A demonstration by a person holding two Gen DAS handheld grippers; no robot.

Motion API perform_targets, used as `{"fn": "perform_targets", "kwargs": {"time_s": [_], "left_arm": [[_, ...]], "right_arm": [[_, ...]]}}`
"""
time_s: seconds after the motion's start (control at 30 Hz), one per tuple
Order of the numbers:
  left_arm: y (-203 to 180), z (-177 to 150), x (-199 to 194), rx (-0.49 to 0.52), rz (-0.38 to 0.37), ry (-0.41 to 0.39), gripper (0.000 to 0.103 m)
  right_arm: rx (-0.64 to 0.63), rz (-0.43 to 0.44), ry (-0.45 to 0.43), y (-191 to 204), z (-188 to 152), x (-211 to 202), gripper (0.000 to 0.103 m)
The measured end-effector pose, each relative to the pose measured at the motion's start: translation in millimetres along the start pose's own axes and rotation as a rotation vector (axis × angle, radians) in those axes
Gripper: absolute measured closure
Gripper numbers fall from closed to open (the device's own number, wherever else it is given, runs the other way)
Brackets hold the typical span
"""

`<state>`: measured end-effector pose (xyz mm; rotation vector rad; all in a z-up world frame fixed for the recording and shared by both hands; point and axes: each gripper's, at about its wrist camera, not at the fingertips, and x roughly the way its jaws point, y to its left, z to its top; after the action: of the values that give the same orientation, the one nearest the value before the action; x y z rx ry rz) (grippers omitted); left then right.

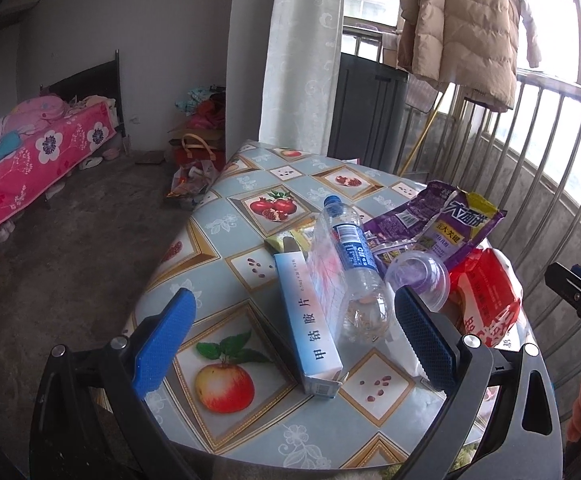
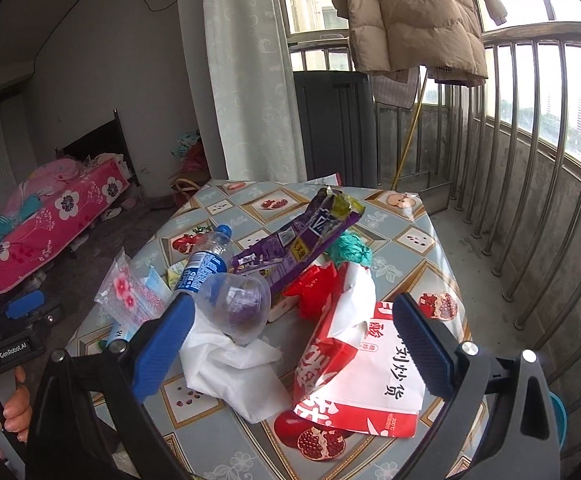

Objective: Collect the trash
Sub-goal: 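Grasp the clear plastic bag with the left tool while the right tool grasps the clear cup, then lift the plastic bag and clear cup and carry both toward the blue wastebasket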

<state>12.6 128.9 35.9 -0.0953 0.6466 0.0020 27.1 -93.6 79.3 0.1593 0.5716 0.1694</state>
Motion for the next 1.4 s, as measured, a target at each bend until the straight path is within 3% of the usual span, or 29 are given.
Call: {"fn": "perform_targets", "kwargs": {"time_s": [0.13, 0.37, 0.5, 0.73, 1.0, 1.4], "left_arm": [[-2, 1, 9, 0.013, -0.049, 0.009, 0.011], [-6, 1, 31, 0.023, -0.147, 0.059, 0.029], [-6, -1, 45, 0.025, -0.167, 0.095, 0.039], [1, -3, 67, -0.032, -0.213, 0.145, 0.059], [8, -2, 81, -0.059, -0.241, 0.178, 0.087], [6, 0, 84, -0.066, -0.256, 0.173, 0.095]], "right_arm": [[-0.035, 0.046, 0.007, 17, 9, 13, 0.013], [-0.087, 0.099, 0.06, 39, 18, 47, 0.023], [-0.094, 0.125, 0.109, 41, 22, 66, 0.027], [-0.047, 0.163, 0.223, 41, 21, 100, 0.027], [-0.035, 0.141, 0.315, 46, 15, 132, 0.024], [-0.036, 0.118, 0.419, 47, 3, 165, 0.019]]}}
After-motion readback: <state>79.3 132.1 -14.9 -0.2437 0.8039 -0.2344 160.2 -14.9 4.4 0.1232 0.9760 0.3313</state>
